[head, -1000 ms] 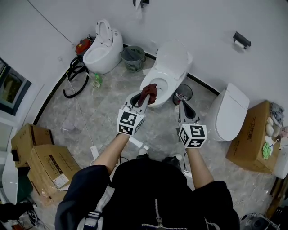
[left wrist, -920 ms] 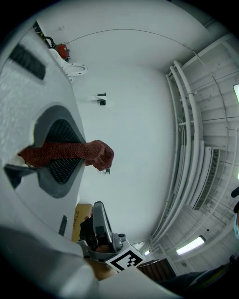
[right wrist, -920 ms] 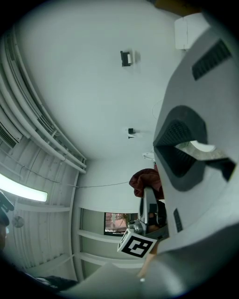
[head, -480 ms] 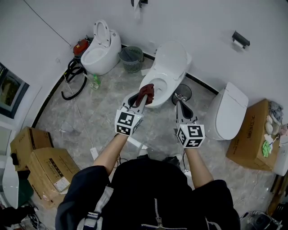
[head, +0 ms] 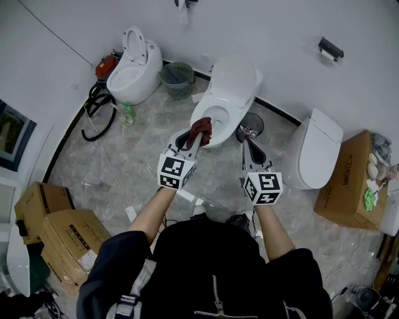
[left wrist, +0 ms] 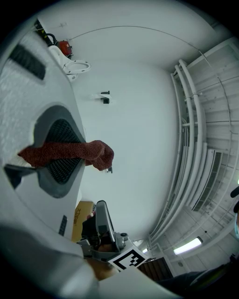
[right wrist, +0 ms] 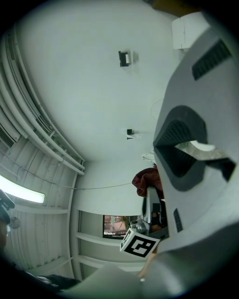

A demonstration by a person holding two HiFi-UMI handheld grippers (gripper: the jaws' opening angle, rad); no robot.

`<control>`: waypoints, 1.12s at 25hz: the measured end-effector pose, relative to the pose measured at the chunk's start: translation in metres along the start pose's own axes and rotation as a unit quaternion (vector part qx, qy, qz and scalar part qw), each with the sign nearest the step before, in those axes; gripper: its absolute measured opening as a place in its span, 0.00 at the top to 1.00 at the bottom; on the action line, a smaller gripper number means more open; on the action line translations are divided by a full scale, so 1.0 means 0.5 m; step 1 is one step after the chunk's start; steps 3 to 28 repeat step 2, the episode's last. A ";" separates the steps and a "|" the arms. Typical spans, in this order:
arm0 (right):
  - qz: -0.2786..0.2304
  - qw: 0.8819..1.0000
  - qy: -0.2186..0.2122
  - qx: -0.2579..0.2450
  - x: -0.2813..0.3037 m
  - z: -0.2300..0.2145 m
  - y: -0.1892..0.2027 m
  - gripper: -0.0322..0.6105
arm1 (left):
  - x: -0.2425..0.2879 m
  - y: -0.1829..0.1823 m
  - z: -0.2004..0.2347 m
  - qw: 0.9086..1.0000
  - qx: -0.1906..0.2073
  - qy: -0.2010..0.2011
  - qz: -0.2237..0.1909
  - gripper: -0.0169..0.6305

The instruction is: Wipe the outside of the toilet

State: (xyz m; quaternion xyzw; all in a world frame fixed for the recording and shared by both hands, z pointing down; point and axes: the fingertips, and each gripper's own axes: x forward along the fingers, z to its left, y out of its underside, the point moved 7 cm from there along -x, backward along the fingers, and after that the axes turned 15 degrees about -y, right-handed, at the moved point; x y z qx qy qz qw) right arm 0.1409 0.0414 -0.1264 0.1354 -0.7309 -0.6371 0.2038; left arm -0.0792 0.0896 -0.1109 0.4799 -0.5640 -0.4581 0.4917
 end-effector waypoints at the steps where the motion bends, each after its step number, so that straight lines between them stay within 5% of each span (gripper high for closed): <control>1: 0.000 1.000 0.000 0.001 0.002 0.000 0.000 0.95 | 0.001 0.001 0.002 1.000 0.000 0.001 0.000 0.88; 28: 0.000 1.000 0.001 0.001 0.005 0.001 0.001 0.95 | 0.002 0.003 0.004 1.000 0.000 0.002 0.001 0.88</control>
